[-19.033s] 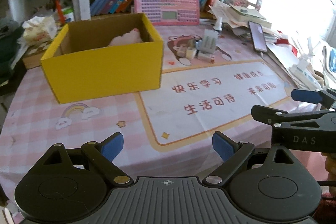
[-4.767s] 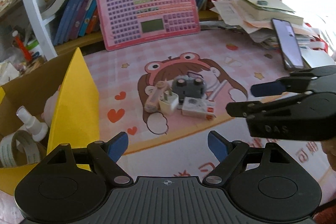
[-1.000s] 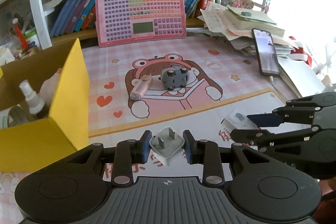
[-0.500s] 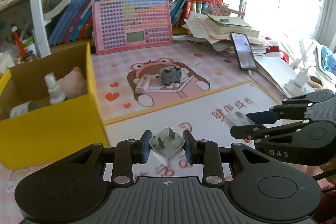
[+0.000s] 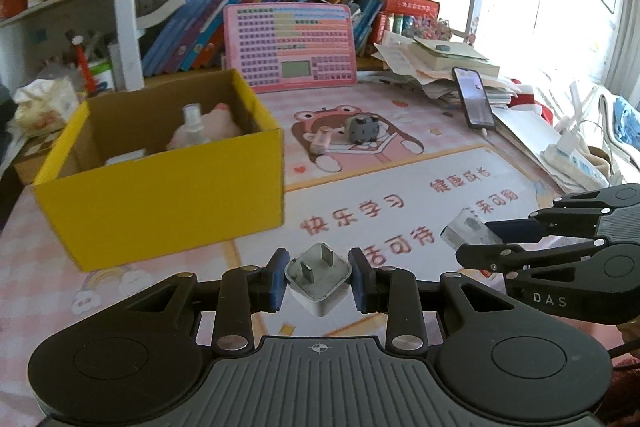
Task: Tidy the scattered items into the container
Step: 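Lift the adapter and card box and carry both toward the yellow box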
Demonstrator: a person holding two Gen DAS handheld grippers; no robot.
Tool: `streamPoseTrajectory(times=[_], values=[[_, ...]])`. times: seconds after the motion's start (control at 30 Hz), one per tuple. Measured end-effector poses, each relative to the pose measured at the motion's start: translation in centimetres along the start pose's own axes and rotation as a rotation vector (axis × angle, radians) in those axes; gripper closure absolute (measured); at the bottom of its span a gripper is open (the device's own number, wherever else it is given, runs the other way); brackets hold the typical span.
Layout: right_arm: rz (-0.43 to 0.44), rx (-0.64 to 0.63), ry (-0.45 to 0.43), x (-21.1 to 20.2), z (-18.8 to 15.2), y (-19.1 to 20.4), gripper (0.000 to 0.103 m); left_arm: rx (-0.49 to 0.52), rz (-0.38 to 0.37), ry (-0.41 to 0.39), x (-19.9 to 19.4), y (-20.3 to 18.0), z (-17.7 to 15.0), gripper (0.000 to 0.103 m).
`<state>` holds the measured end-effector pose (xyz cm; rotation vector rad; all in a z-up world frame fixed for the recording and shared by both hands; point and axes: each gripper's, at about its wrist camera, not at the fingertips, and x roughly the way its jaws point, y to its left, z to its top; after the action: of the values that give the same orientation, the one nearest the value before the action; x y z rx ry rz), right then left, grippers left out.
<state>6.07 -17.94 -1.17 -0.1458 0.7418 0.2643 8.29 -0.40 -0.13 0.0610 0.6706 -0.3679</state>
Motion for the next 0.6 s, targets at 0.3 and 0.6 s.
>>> streamPoseTrajectory(times=[0.3, 0.6], values=[[0.033, -0.036, -0.006, -0.9, -0.4, 4.3, 0.075, -0.023, 0.026, -0.005, -2.9, 2.3, -2.2, 0.073], [0.079, -0.096, -0.014, -0.9, 0.1, 7.7, 0.075, -0.07, 0.071, -0.02, -5.1, 4.9, -3.8, 0.073]])
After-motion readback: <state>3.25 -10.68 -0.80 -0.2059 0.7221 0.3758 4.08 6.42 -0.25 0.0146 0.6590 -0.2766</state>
